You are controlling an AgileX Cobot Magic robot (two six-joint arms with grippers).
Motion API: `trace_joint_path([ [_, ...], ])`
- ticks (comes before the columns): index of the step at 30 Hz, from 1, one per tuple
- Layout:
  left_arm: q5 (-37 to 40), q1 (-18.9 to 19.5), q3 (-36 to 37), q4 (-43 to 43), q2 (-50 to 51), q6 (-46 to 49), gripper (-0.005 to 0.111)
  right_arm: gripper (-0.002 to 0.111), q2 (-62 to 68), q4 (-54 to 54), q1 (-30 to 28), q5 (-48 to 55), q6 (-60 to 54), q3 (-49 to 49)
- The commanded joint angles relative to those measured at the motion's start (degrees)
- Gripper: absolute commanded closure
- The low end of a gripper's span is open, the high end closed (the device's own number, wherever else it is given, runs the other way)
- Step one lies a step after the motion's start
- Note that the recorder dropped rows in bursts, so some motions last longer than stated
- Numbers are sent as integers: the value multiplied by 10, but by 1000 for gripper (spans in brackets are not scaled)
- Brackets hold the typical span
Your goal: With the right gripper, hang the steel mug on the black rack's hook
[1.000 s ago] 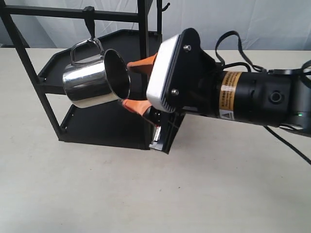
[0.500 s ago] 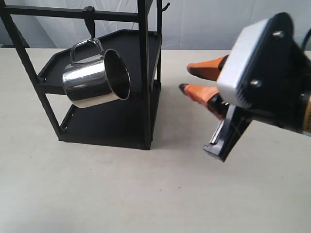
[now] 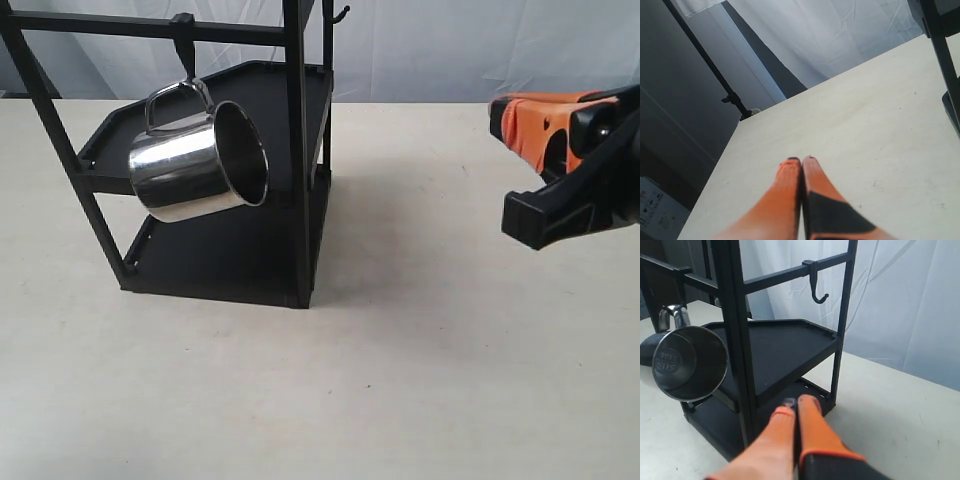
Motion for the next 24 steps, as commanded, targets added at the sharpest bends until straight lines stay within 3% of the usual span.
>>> trace_joint_path([
  [1,-7,-1,-1,0,-3,-1,105,109,-4,6,-2,5,2,3],
  [6,-7,-1,-1,0,-3,-1,105,109,-4,8,-2,6,2,3],
  [12,-7,-1,-1,0,-3,-1,105,109,-31,20,-15,84,16,3],
  [15,-7,-1,-1,0,-3,-1,105,109,-69,53,-83,93,16,4],
  [21,-7,-1,-1,0,-3,-1,105,109,-185,105,-324,66,15,47],
  [24,-7,-1,-1,0,-3,-1,105,109,-231,109,-372,93,14,70],
])
